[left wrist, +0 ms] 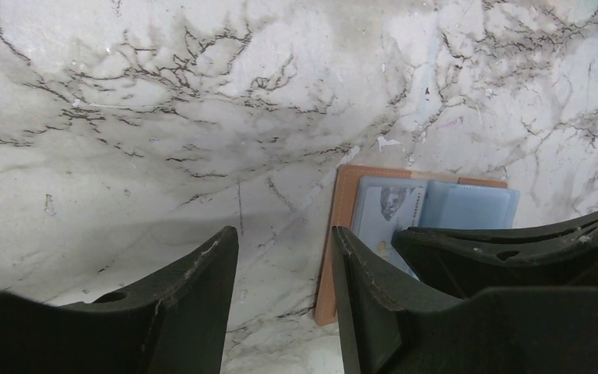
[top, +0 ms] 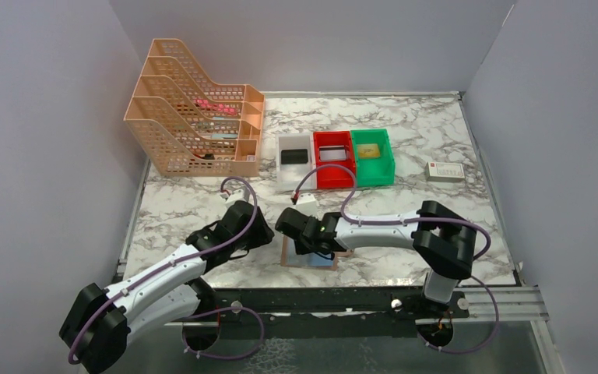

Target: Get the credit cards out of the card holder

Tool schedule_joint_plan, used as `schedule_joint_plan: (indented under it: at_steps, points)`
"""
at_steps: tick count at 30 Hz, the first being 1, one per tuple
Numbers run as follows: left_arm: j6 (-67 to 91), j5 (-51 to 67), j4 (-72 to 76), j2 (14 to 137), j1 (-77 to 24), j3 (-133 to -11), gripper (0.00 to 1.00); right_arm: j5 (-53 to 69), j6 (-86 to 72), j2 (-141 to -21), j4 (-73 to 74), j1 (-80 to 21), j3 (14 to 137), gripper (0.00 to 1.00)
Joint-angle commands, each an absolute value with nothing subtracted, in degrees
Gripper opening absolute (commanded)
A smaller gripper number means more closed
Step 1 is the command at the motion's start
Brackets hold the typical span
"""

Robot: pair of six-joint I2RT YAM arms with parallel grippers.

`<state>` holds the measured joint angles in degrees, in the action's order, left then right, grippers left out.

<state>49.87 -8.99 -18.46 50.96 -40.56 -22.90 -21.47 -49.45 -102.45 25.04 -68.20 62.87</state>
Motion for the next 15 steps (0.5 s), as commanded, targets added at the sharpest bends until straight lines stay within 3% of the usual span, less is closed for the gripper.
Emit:
schedule_joint_plan:
  at_steps: [1,2,9,11,15]
  points:
    - [48.69,-7.3,-16.64,50.6,-40.27,-22.75,0.51,-21.25,-46.88,-100.81,24.76,-68.2,58.75,0.01]
    - [48.71,-7.65,-16.69,50.44,-40.28,-22.82,0.51,-21.32,-46.15,-99.62,24.45,-68.2,58.72,0.02]
    - [49.4,-11.33,-18.79,48.95,-40.26,-23.25,0.57,-18.42,-34.48,-98.42,23.18,-68.05,62.71,0.51]
    - [49.66,-10.67,-19.62,48.39,-40.26,-23.19,0.57,-14.28,-28.36,-98.54,20.7,-66.75,62.57,0.57]
    - [49.46,-4.35,-18.44,45.81,-40.25,-21.03,0.55,-1.34,-22.0,-96.71,15.27,-60.96,60.6,0.59]
